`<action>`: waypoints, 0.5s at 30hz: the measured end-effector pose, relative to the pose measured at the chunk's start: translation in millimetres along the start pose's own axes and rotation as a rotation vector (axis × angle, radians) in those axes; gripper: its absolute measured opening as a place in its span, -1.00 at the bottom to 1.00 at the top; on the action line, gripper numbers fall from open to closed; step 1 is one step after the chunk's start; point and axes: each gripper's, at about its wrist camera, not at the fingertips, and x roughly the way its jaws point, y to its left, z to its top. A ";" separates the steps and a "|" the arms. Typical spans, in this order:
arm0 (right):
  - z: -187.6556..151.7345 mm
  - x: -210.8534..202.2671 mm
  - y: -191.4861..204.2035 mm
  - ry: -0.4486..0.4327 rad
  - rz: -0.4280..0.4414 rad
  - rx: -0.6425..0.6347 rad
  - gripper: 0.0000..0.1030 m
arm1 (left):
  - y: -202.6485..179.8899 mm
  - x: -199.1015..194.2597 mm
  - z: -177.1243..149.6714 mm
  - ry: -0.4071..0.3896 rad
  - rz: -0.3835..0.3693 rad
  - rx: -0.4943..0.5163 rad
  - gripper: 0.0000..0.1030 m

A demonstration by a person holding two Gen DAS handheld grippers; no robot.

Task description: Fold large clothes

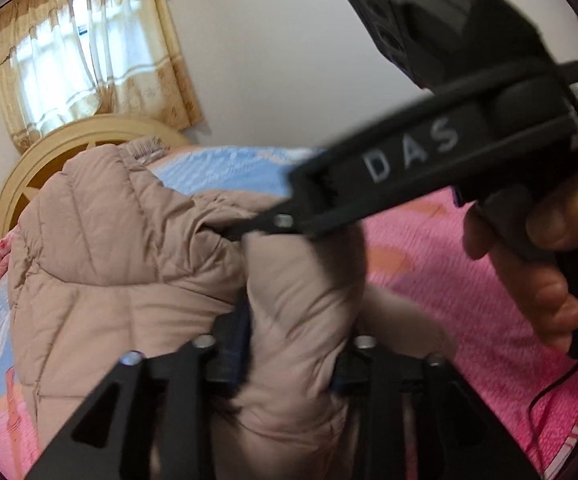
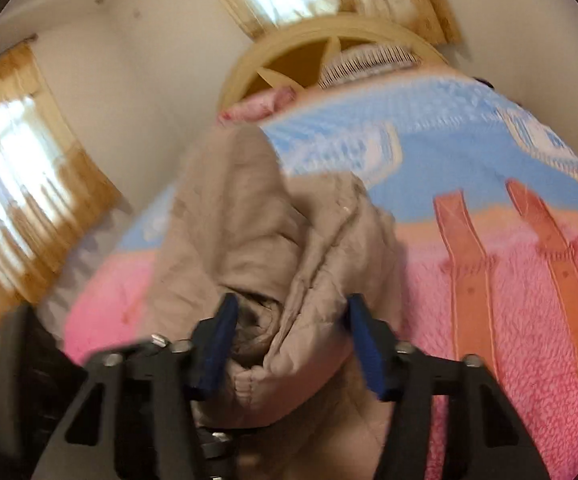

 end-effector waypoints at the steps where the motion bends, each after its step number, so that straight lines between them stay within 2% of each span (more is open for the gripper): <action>1: -2.9 3.5 -5.5 0.011 0.000 0.018 -0.31 | -2.1 -4.3 -3.0 0.000 0.008 0.013 -0.19; 4: -16.3 14.9 -18.6 0.047 -0.032 0.036 -0.37 | -5.5 -19.3 -9.9 -0.002 0.018 0.032 -0.11; 6: -26.2 21.7 -25.7 0.058 -0.013 0.061 -0.37 | -0.3 -32.8 -11.4 -0.009 0.008 0.014 -0.07; 7: -28.8 23.4 -26.1 0.058 -0.016 0.063 -0.38 | 2.8 -39.3 -12.3 -0.010 -0.001 -0.005 0.02; 9: -30.7 27.4 -28.7 0.055 -0.030 0.062 -0.39 | 12.2 -53.7 -15.6 -0.026 -0.001 -0.061 0.48; 10: -31.1 32.1 -33.2 0.059 -0.036 0.063 -0.40 | 20.2 -60.8 -16.7 -0.050 0.013 -0.094 0.82; 11: -32.7 32.7 -33.5 0.062 -0.041 0.062 -0.40 | 26.3 -67.7 -20.2 -0.072 0.041 -0.121 1.00; 12: -34.5 33.8 -35.5 0.064 -0.042 0.066 -0.40 | 36.4 -74.0 -22.0 -0.089 0.073 -0.152 1.00; 15: -38.6 33.5 -37.2 0.063 -0.044 0.070 -0.40 | 65.8 -72.5 -23.3 -0.073 0.143 -0.237 1.00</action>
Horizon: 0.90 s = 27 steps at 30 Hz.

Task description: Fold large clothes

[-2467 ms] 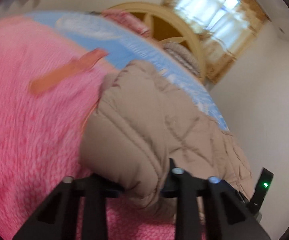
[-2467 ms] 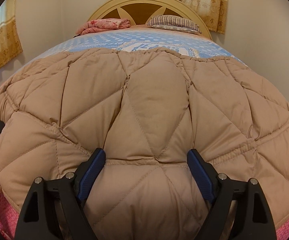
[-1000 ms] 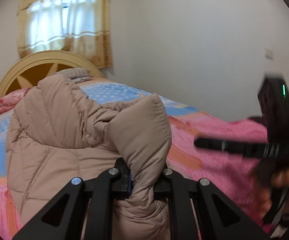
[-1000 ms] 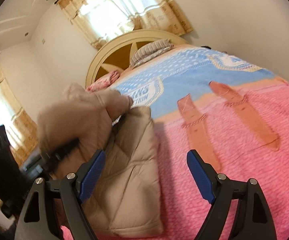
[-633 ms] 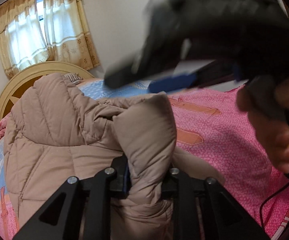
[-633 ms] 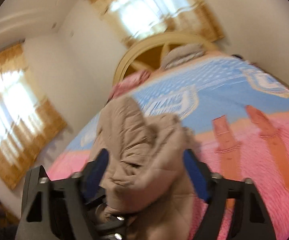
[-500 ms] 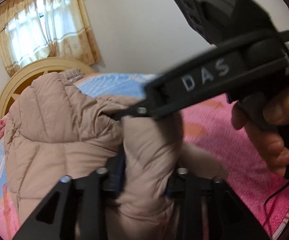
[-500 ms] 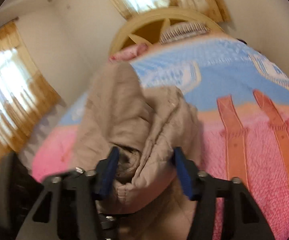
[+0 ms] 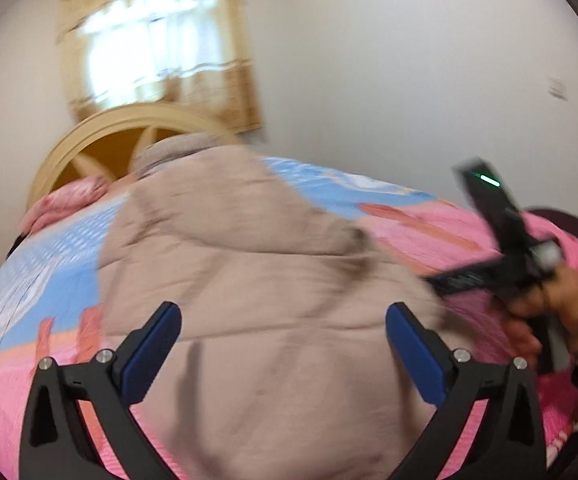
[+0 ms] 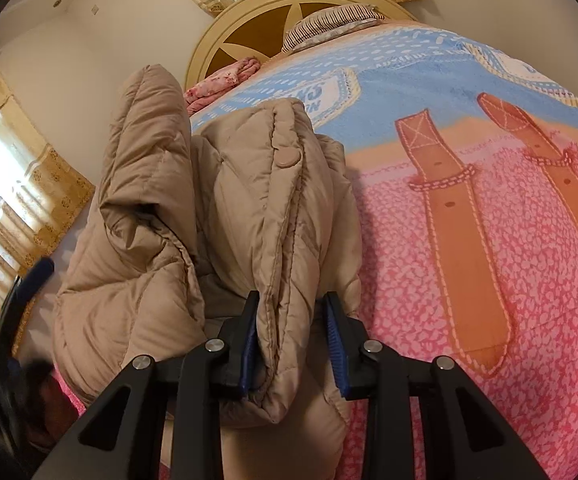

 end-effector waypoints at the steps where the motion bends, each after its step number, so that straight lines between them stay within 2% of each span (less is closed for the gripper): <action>1: -1.7 1.1 1.0 0.000 -0.008 -0.006 -0.40 | 6.0 2.1 1.6 -0.001 0.022 -0.026 1.00; 2: -2.8 1.7 1.9 0.000 -0.014 -0.011 -0.40 | 17.4 5.6 7.5 -0.011 0.052 -0.076 1.00; 4: -4.8 2.0 4.2 0.001 -0.021 -0.013 -0.40 | 29.9 24.4 19.3 -0.021 0.136 -0.107 1.00; 5: -5.8 3.0 3.9 0.002 -0.024 -0.013 -0.40 | 33.0 37.5 24.1 -0.004 0.197 -0.105 1.00; 6: -6.0 2.3 4.7 0.005 -0.030 -0.017 -0.40 | 32.3 48.5 20.8 0.028 0.218 -0.106 1.00; 8: -4.8 -4.8 8.4 -0.002 -0.051 -0.021 -0.40 | 33.6 73.0 19.1 0.095 0.211 -0.126 1.00; 9: -2.3 -11.0 10.0 -0.022 -0.072 -0.022 -0.40 | 33.1 78.7 15.3 0.096 0.203 -0.131 1.00; 11: 7.2 -38.1 21.8 -0.120 -0.134 -0.043 -0.38 | 21.0 79.7 17.1 0.089 0.191 -0.107 1.00; 12: 12.8 -49.2 27.1 -0.165 -0.131 -0.050 -0.19 | 16.2 80.5 16.7 0.091 0.175 -0.087 1.00; 13: 21.7 -61.8 34.1 -0.222 -0.111 -0.051 0.26 | 11.9 82.4 13.8 0.098 0.156 -0.061 1.00; 15: 39.6 -73.0 50.2 -0.292 -0.056 -0.068 0.64 | 5.9 83.1 10.1 0.103 0.143 -0.020 1.00; 18: 69.5 -48.8 78.0 -0.255 -0.050 -0.157 0.64 | 5.6 79.4 9.4 0.097 0.136 -0.010 1.00; 20: 82.3 -18.5 82.1 -0.189 0.038 -0.136 0.52 | 16.3 79.3 14.1 0.091 0.129 -0.031 1.00; 21: 85.1 -0.5 83.5 -0.137 0.072 -0.139 0.21 | 19.7 74.4 14.6 0.088 0.139 -0.037 1.00; 22: 85.0 17.4 83.9 -0.081 0.060 -0.156 -0.32 | 21.4 68.5 14.7 0.078 0.156 -0.044 1.00; 25: 77.1 28.8 65.3 -0.055 0.099 -0.091 -0.53 | 39.6 47.3 25.9 0.014 0.206 -0.127 1.00; 27: 70.6 25.2 44.6 -0.054 0.132 0.001 -0.57 | 50.3 47.5 39.6 0.006 0.279 -0.167 1.00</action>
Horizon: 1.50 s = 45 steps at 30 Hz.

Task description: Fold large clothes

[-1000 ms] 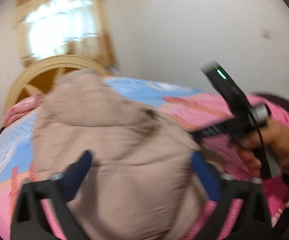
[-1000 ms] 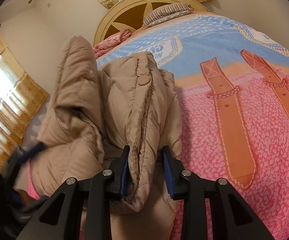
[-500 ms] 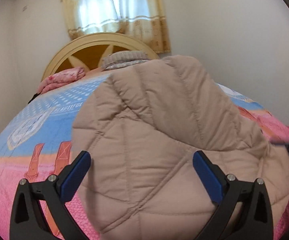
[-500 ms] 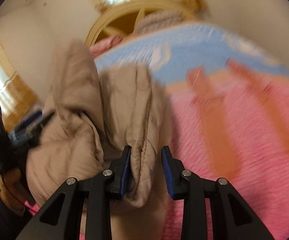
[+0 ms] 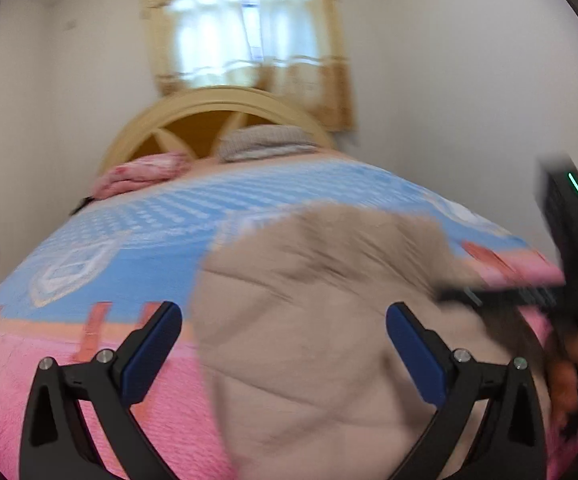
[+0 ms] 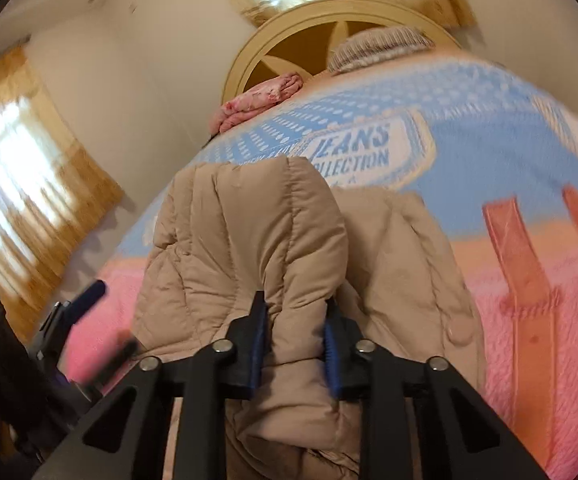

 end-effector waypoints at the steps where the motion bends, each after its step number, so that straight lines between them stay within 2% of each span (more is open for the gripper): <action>1: -5.2 -2.9 -11.4 0.003 0.008 0.057 -0.58 | -1.1 8.3 8.9 0.012 0.024 -0.004 1.00; 3: -10.7 -7.5 -25.0 0.003 -0.008 0.104 -0.58 | -11.2 24.0 14.1 0.026 0.039 0.018 1.00; 5: -19.3 -11.1 -33.5 -0.003 -0.043 0.124 -0.58 | -34.7 48.2 12.8 0.070 0.078 0.087 1.00; 7: -19.5 -12.6 -37.7 0.000 -0.056 0.125 -0.58 | -58.8 68.6 0.3 0.131 0.103 0.183 1.00; 9: -13.9 -21.9 -32.6 -0.016 -0.118 0.102 -0.54 | -74.0 68.7 -13.6 0.123 0.133 0.224 1.00; 12: -0.5 -57.9 -2.5 -0.160 -0.191 0.024 -0.38 | -75.0 63.6 -13.9 0.106 0.126 0.227 1.00; 14: 16.8 -73.5 24.0 -0.268 -0.180 -0.071 -0.31 | -69.3 64.7 -10.0 0.111 0.111 0.217 1.00; 15: 24.5 -74.0 33.9 -0.287 -0.177 -0.115 -0.31 | -68.3 64.1 -9.1 0.115 0.108 0.214 1.00; 16: 34.3 -67.6 40.4 -0.281 -0.153 -0.142 -0.31 | -65.6 62.9 -7.7 0.117 0.102 0.208 1.00; 17: 43.6 -54.0 40.8 -0.234 -0.097 -0.144 -0.31 | -63.4 62.7 -5.9 0.118 0.100 0.201 1.00; 18: 48.4 -39.5 39.1 -0.188 -0.077 -0.139 -0.31 | -60.6 62.4 -4.4 0.119 0.110 0.190 1.00; 20: 46.0 -6.8 29.5 -0.108 -0.178 -0.181 -0.31 | -48.3 66.7 -1.9 0.134 0.137 0.136 1.00; 21: 41.7 3.8 20.9 -0.082 -0.203 -0.179 -0.31 | -44.8 73.7 -1.5 0.152 0.127 0.110 1.00; 22: 35.1 9.7 9.8 -0.068 -0.197 -0.157 -0.32 | -37.2 80.1 -2.6 0.182 0.085 0.062 1.00; 24: 23.4 11.5 -6.8 -0.092 -0.159 -0.096 -0.32 | -35.4 87.8 -6.1 0.209 0.043 0.037 1.00; 28: 9.7 18.3 -11.4 -0.099 -0.141 -0.049 -0.31 | -42.8 91.3 -13.8 0.199 0.052 0.073 1.00; 32: -2.6 24.0 -16.3 -0.106 -0.131 -0.021 -0.31 | -34.2 92.7 -20.2 0.200 0.015 0.044 1.00; 45: -0.8 42.9 -28.3 -0.075 -0.136 0.005 -0.31 | -37.2 106.2 -27.6 0.231 0.006 0.030 1.00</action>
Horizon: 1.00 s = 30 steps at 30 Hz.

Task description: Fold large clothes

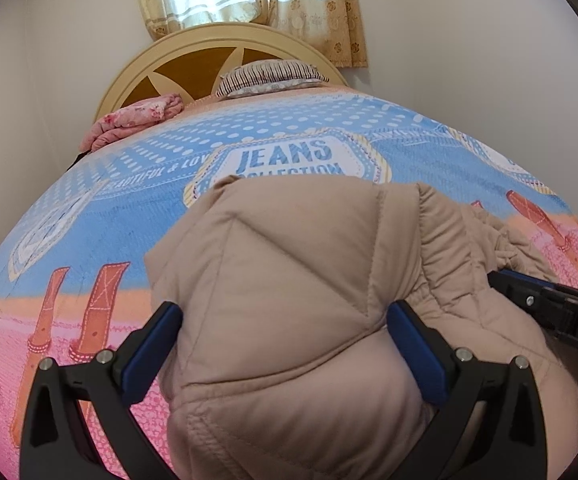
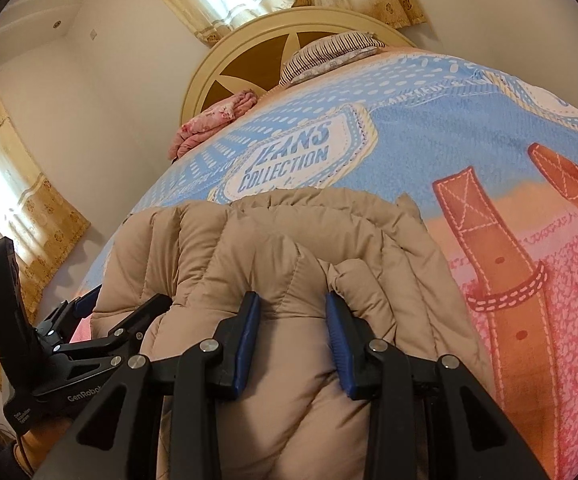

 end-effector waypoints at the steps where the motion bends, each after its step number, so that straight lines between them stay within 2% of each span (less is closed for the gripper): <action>1: 0.5 1.0 -0.3 0.003 0.000 0.001 -0.31 | 0.3 0.2 -0.6 0.000 0.000 0.000 1.00; 30: 2.3 16.1 -0.9 0.053 -0.031 0.001 -0.31 | -0.8 10.8 -5.8 0.029 -0.006 -0.015 1.00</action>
